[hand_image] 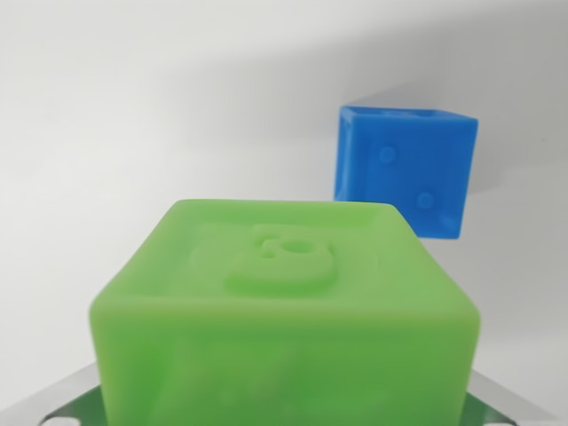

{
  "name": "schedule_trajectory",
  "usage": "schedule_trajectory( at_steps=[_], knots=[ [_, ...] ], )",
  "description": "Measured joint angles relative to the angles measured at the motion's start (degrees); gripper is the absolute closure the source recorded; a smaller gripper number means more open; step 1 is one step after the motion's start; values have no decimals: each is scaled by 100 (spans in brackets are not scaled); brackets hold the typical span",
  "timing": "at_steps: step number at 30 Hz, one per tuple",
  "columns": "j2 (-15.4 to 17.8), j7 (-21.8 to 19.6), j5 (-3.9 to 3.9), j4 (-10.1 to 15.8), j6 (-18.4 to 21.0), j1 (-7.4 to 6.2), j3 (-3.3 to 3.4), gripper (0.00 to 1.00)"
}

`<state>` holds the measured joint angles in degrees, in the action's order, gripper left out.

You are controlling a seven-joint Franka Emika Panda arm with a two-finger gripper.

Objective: Stack cube

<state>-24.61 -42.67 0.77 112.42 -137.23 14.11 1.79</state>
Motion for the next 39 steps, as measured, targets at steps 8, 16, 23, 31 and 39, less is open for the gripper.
schedule_trajectory(
  at_steps=[8, 16, 23, 31, 39],
  knots=[
    [-96, 0, 12, -151, 54, 105, 21, 100],
    [-191, -2, 35, -317, 127, 205, 45, 100],
    [-280, -5, 54, -462, 189, 285, 73, 100],
    [-395, -9, 76, -593, 217, 361, 93, 100],
    [-690, -9, 84, -592, -40, 362, 88, 100]
  ],
)
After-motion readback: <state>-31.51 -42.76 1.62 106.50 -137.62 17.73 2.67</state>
